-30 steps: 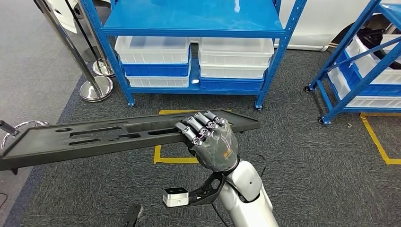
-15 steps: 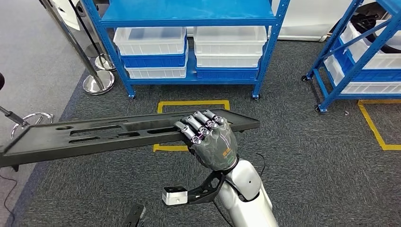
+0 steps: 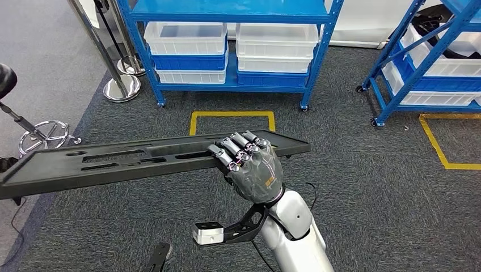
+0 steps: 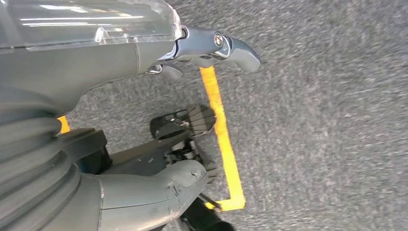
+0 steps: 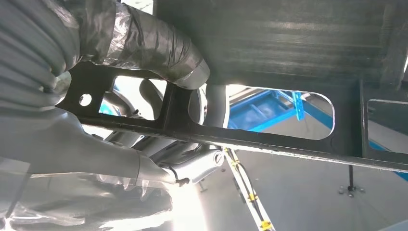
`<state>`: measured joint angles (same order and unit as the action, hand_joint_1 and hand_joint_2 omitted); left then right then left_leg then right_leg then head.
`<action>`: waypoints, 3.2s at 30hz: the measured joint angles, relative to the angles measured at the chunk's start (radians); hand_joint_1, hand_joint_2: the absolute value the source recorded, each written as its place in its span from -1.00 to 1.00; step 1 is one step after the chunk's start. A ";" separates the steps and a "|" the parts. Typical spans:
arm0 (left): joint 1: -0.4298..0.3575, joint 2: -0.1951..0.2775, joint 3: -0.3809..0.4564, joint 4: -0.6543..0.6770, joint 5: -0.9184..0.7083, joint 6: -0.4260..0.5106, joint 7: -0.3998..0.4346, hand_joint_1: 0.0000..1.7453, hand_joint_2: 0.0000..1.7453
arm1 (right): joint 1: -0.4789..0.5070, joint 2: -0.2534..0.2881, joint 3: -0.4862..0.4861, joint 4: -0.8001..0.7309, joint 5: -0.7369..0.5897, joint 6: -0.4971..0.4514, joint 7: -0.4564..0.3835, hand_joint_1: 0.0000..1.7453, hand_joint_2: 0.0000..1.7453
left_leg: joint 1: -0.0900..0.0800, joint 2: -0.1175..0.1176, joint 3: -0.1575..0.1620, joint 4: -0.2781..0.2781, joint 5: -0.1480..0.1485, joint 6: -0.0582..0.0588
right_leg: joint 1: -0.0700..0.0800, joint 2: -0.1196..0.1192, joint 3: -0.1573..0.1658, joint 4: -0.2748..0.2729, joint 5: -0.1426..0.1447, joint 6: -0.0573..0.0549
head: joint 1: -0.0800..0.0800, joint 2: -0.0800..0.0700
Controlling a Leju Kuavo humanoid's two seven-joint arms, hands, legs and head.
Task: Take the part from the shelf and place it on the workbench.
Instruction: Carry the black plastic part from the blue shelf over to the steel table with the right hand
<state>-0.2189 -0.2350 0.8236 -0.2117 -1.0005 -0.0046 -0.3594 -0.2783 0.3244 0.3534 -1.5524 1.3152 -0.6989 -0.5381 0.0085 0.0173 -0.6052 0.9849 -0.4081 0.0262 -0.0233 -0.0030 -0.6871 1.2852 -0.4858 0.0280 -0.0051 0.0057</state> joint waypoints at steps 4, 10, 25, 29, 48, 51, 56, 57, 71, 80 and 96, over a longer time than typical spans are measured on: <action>-0.001 0.000 0.000 0.000 0.004 0.000 -0.001 -1.00 1.00 | -0.006 0.003 0.003 0.001 0.000 0.000 0.002 1.00 1.00 | 0.001 -0.002 -0.049 0.032 0.027 -0.026 | 0.003 0.003 0.182 -0.247 -0.051 -0.007 | -0.001 0.000; 0.006 0.000 0.000 0.000 0.006 0.002 0.000 -1.00 1.00 | -0.010 0.004 0.005 0.006 0.000 0.000 0.005 1.00 1.00 | 0.012 -0.008 -0.103 0.157 -0.100 -0.061 | 0.005 -0.005 0.129 -0.272 0.002 -0.053 | -0.001 0.000; 0.004 0.000 -0.001 0.000 0.007 0.009 -0.032 -1.00 1.00 | -0.015 0.001 0.011 0.025 -0.006 0.000 0.004 1.00 1.00 | 0.006 -0.006 0.112 -0.006 -0.093 0.003 | 0.010 -0.004 -0.032 -0.139 0.010 -0.004 | -0.001 0.000; 0.006 0.000 -0.001 0.000 0.008 0.009 -0.034 -1.00 1.00 | -0.014 -0.002 0.014 0.038 -0.006 0.000 0.006 1.00 1.00 | 0.002 -0.005 0.082 0.007 -0.079 0.008 | 0.010 -0.002 -0.063 0.001 -0.048 -0.003 | -0.001 0.000; 0.009 0.000 -0.001 0.000 0.009 0.007 -0.048 -1.00 1.00 | -0.027 -0.003 0.046 0.054 0.009 0.000 0.058 1.00 1.00 | 0.009 -0.010 0.045 0.074 -0.087 -0.049 | 0.013 -0.001 0.069 -0.244 0.039 -0.047 | -0.001 0.000; 0.011 0.000 -0.002 0.000 0.010 0.007 -0.051 -1.00 1.00 | -0.035 -0.007 0.061 0.056 0.018 0.000 0.079 1.00 1.00 | 0.004 -0.013 0.054 0.034 -0.079 -0.033 | 0.015 0.000 0.060 -0.245 0.049 -0.028 | -0.001 0.000; 0.012 0.000 -0.006 0.000 0.011 0.006 -0.051 -1.00 1.00 | -0.045 -0.023 0.085 0.064 -0.011 0.000 0.087 1.00 1.00 | 0.007 -0.010 0.045 0.021 -0.057 0.002 | 0.011 0.002 -0.003 -0.104 -0.045 -0.009 | -0.001 0.000; 0.012 0.000 -0.006 0.000 0.011 0.006 -0.051 -1.00 1.00 | -0.046 -0.027 0.088 0.066 -0.014 0.000 0.088 1.00 1.00 | 0.006 -0.010 0.041 0.022 -0.055 0.004 | 0.010 0.002 -0.032 -0.037 -0.075 -0.008 | -0.001 0.000; 0.013 0.002 -0.015 0.000 0.008 0.004 -0.052 -1.00 1.00 | -0.052 -0.045 0.124 0.074 -0.038 0.000 0.079 1.00 1.00 | 0.001 -0.002 -0.024 0.164 -0.144 -0.044 | 0.015 0.007 0.076 -0.249 0.032 -0.058 | -0.001 0.000; 0.021 0.006 -0.018 0.000 0.010 0.006 -0.055 -1.00 1.00 | -0.038 -0.047 0.128 0.069 -0.036 0.000 0.066 1.00 1.00 | 0.002 -0.088 0.041 0.042 -0.071 -0.024 | 0.014 0.084 0.062 -0.240 0.041 -0.047 | -0.001 0.000; 0.017 0.006 -0.024 0.000 0.011 0.006 -0.060 -1.00 1.00 | -0.033 -0.058 0.128 0.055 -0.043 0.000 0.055 1.00 1.00 | 0.000 0.070 0.046 0.026 -0.065 -0.024 | 0.022 -0.049 0.075 -0.245 0.026 -0.026 | -0.001 0.000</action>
<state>-0.2018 -0.2287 0.7997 -0.2121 -0.9892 0.0014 -0.4190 -0.3114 0.2669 0.4814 -1.4973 1.2723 -0.6992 -0.4831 0.0084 0.0870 -0.5587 1.0105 -0.4730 0.0023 -0.0017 -0.0517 -0.6123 1.0398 -0.4598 0.0023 -0.0061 0.0057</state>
